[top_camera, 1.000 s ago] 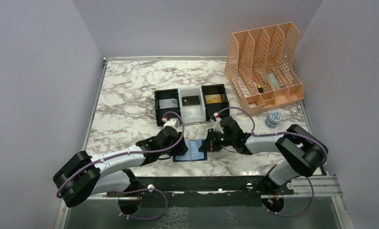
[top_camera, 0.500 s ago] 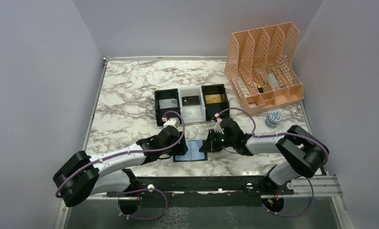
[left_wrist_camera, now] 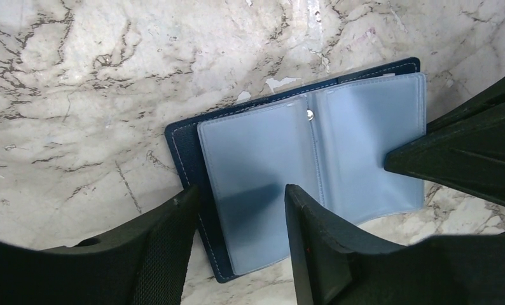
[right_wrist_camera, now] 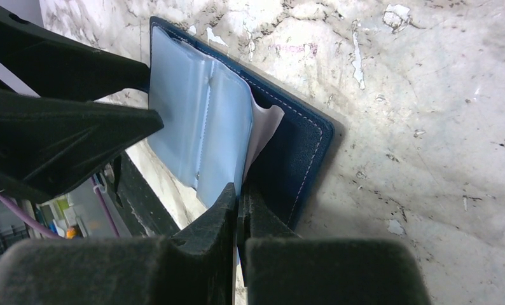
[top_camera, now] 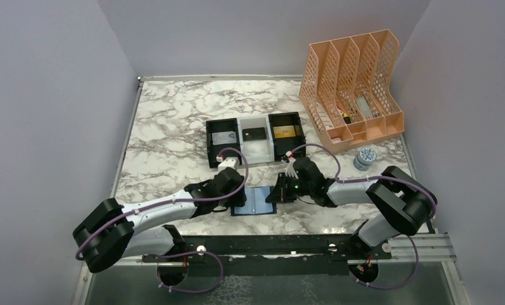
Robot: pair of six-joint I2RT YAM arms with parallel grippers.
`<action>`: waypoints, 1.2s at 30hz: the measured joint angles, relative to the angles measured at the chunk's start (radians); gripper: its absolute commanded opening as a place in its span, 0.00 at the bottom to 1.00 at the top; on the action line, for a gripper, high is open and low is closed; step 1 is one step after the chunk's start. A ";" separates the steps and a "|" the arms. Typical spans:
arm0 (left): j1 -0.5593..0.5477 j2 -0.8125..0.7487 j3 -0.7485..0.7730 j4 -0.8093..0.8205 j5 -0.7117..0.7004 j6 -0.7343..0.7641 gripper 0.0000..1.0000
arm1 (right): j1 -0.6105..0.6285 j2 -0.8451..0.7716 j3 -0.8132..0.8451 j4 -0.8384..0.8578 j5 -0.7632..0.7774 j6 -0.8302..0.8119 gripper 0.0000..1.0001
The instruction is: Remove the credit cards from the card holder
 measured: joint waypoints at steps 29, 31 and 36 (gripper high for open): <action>-0.010 0.047 -0.061 0.232 0.159 -0.003 0.12 | -0.001 0.065 -0.037 0.312 -0.253 0.100 0.01; -0.012 0.039 -0.062 0.222 0.159 -0.004 0.17 | -0.001 0.061 -0.033 0.276 -0.235 0.096 0.04; -0.014 -0.029 -0.062 0.172 0.150 -0.001 0.40 | -0.001 0.002 0.013 0.073 -0.117 0.034 0.24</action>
